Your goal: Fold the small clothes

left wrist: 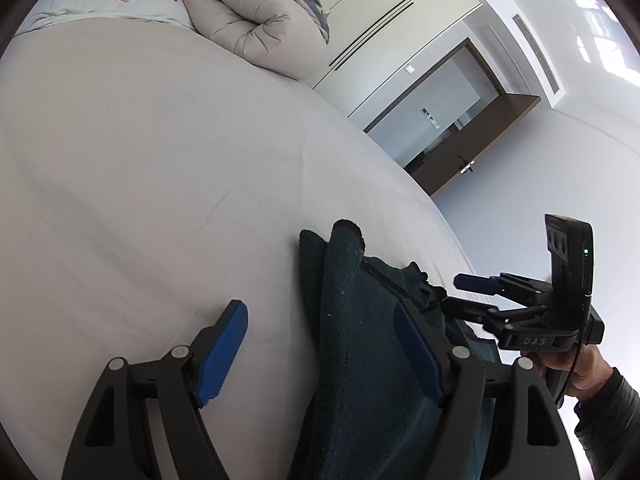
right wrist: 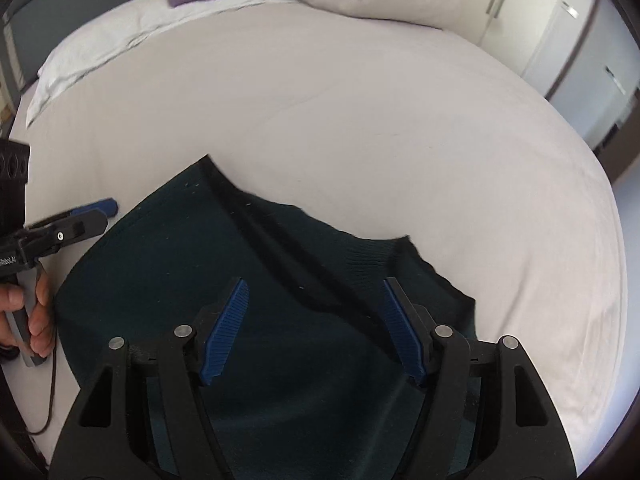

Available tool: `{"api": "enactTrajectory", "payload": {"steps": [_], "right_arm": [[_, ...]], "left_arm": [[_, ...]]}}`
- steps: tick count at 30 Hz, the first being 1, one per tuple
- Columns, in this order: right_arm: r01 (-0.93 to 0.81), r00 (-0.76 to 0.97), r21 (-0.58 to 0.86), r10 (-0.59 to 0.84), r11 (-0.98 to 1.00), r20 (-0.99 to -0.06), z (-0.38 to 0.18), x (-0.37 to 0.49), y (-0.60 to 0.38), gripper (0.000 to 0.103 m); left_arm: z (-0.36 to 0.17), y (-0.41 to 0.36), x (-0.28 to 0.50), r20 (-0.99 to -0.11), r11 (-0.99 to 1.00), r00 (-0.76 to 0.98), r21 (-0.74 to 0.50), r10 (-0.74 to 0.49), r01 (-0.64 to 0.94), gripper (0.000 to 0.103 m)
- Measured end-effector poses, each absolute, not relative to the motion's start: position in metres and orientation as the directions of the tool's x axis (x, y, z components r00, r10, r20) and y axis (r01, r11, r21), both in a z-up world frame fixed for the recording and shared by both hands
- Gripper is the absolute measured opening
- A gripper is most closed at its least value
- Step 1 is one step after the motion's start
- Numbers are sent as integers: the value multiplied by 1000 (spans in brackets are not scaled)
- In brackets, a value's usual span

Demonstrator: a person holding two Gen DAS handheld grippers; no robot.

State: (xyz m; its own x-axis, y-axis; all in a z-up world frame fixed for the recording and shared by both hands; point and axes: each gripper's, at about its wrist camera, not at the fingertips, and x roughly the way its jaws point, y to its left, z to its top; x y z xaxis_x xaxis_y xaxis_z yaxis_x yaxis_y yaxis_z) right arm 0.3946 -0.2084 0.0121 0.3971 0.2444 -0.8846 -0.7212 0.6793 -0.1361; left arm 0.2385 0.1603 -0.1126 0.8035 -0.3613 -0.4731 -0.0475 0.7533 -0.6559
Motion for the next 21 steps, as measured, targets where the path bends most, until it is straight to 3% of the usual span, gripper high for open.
{"api": "enactTrajectory", "payload": {"steps": [7,9,12,14,21], "right_arm": [[-761,280,-118,160,638,-947,-54,401,-134,65],[-756,223,-36,205,653,-953,-54,406,-131,36],[-763,217,-17,230,646,-949,-48,403,-124,8],[-771,243,-54,215,635,-946,-46,397,-115,4],[-745,379,-119,269,657,-885,-14,382,-91,3]], "left_arm": [[-113,161,241,-469,747,805,-663,-363,-50,78],[-114,162,241,-470,743,804,-667,-364,-53,78],[-116,163,241,-469,738,805,-672,-365,-57,78],[-116,162,241,-469,739,805,-671,-363,-58,78],[-119,169,235,-441,705,829,-705,-345,-81,78]]}}
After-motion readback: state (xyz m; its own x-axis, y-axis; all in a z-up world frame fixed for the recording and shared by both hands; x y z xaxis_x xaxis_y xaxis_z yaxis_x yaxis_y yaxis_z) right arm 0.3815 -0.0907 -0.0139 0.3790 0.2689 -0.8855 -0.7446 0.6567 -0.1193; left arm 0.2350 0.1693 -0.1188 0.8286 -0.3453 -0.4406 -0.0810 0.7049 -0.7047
